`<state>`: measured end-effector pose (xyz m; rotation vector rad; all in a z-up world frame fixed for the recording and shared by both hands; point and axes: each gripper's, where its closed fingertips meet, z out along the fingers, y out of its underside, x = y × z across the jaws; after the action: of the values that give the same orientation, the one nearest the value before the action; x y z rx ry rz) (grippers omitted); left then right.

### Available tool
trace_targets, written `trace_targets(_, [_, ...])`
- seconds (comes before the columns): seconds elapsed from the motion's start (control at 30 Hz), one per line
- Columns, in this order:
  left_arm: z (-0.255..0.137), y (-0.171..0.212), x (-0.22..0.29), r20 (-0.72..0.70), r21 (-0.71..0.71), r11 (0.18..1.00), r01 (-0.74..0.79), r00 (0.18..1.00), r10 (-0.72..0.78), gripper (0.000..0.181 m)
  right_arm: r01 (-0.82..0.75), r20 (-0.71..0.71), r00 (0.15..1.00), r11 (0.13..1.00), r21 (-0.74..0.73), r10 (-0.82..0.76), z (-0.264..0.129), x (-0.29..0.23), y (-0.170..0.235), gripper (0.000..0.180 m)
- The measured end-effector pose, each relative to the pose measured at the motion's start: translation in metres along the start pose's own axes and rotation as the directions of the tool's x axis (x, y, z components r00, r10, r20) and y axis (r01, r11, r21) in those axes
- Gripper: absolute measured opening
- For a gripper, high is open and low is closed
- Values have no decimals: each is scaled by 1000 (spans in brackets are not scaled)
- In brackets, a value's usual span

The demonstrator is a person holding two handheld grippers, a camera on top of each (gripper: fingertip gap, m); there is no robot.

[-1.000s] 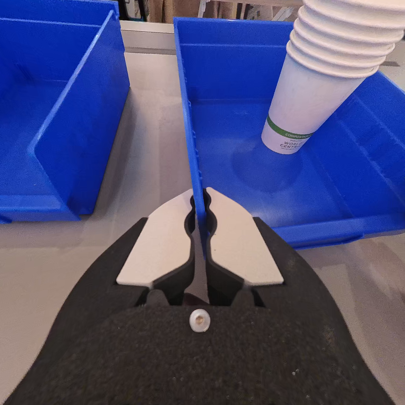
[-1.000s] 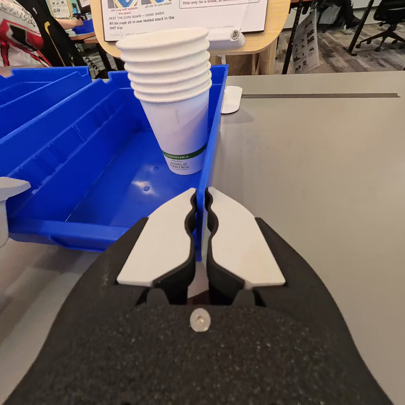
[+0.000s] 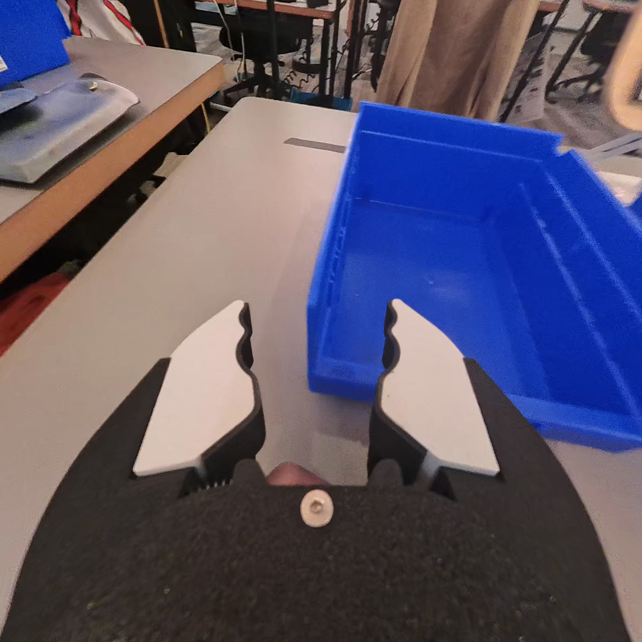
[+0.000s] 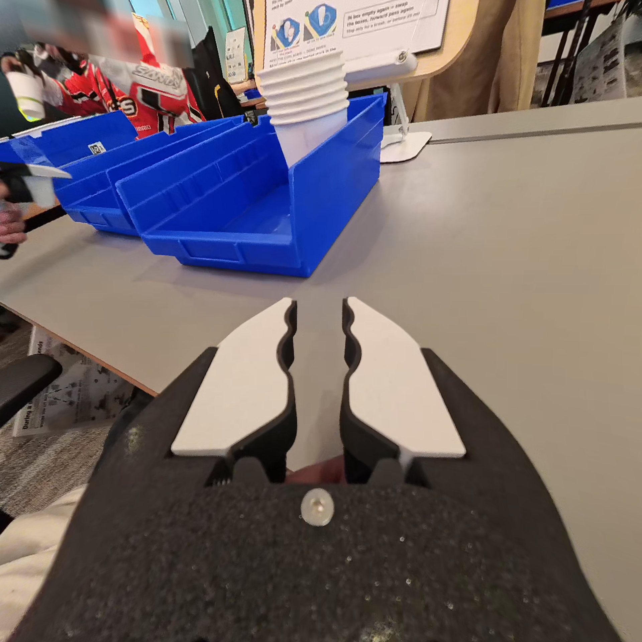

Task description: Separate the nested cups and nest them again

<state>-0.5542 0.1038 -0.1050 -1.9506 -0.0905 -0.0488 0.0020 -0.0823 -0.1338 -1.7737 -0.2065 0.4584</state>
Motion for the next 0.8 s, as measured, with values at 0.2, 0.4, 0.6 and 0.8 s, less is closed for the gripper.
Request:
trace_targets(0.2, [42,7,4,-71,-93,996,6,997,-12,51,11,20,1000,999,-37,-10,7,-12,10,24])
trace_targets(0.4, [26,13,13,-45,-151,989,10,999,-17,5,0,68,998,998,-61,4,20,-40,13,24])
trace_targets(0.6, [-41,42,32,52,-115,993,20,999,-14,5,200,140,972,976,-84,-187,66,-131,8,36])
trace_targets(0.8, [-124,74,35,133,-89,994,63,990,-50,5,220,276,942,972,-87,-188,132,-246,0,58])
